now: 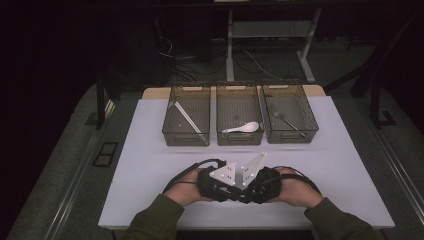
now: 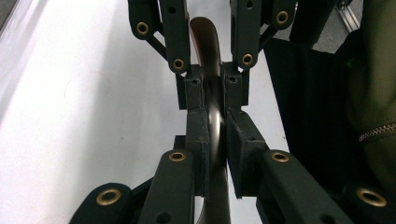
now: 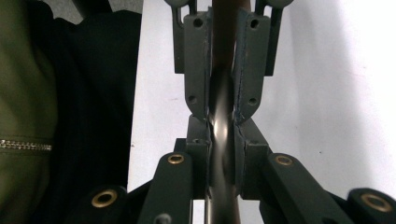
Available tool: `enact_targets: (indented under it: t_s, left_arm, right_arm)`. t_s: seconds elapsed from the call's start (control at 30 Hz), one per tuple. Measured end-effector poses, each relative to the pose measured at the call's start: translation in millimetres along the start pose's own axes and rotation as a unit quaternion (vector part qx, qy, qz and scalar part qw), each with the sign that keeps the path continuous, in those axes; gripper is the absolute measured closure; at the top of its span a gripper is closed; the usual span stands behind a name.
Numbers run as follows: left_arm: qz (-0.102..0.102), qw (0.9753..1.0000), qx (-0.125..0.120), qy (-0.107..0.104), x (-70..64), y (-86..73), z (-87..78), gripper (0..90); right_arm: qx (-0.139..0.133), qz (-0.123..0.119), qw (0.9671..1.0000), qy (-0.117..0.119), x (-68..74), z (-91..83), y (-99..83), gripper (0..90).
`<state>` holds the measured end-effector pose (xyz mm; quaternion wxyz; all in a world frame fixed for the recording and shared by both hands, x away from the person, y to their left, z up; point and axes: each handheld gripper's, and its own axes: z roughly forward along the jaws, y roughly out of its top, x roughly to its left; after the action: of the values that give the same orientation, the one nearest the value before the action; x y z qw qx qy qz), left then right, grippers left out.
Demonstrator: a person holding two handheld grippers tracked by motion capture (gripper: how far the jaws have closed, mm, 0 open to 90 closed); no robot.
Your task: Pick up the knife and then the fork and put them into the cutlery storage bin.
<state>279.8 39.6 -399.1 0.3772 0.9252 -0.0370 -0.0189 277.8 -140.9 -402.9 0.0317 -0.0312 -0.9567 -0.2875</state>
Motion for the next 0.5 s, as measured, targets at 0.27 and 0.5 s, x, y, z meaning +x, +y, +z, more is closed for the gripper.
enact_targets:
  t_s: [0.27, 0.5]
  left_arm:
    - [-0.045, 0.9964, -0.064, 0.032, 5.0, -10.7, -25.4, 62.6]
    - [-0.104, 0.9856, -0.098, 0.09, 3.1, -39.6, -53.4, 50.8]
  right_arm:
    - [-0.006, 0.015, 0.9998, -0.012, -5.2, -6.4, -7.4, 78.8]
    - [-0.028, 0.039, 0.998, -0.04, -15.4, -25.3, -20.2, 78.8]
